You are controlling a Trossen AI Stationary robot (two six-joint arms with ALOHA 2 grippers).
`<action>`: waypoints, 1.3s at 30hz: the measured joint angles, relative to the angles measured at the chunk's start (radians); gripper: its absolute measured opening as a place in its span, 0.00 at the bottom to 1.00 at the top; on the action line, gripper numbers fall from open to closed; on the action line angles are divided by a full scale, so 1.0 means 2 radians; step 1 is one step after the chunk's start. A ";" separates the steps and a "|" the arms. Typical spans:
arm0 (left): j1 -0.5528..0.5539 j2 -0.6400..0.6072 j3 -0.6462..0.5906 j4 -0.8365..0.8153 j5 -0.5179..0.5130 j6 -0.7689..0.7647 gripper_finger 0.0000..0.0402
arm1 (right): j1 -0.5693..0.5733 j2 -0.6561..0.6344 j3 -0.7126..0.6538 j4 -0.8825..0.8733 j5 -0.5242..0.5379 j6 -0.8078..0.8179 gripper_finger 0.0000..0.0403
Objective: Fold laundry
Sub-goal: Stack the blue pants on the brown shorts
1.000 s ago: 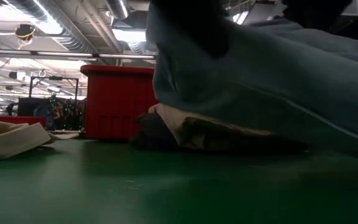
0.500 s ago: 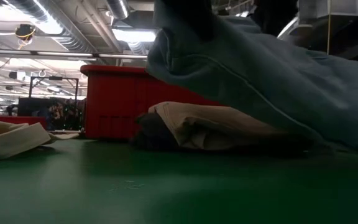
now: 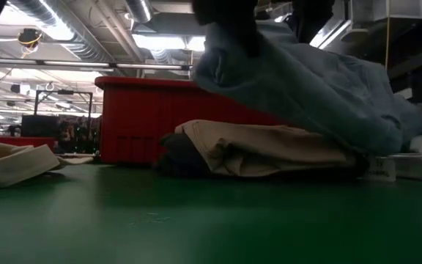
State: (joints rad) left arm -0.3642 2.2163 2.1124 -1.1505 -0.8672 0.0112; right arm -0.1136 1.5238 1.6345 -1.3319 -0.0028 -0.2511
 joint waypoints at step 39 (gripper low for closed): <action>0.092 -0.012 -0.006 -0.123 0.195 -0.044 0.13 | -0.124 0.135 0.034 0.080 0.055 -0.233 0.10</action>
State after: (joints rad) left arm -0.1810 2.1918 2.1006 -1.3973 -0.4763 -0.0769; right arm -0.3611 1.7929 1.7031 -1.1717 0.1064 -0.7179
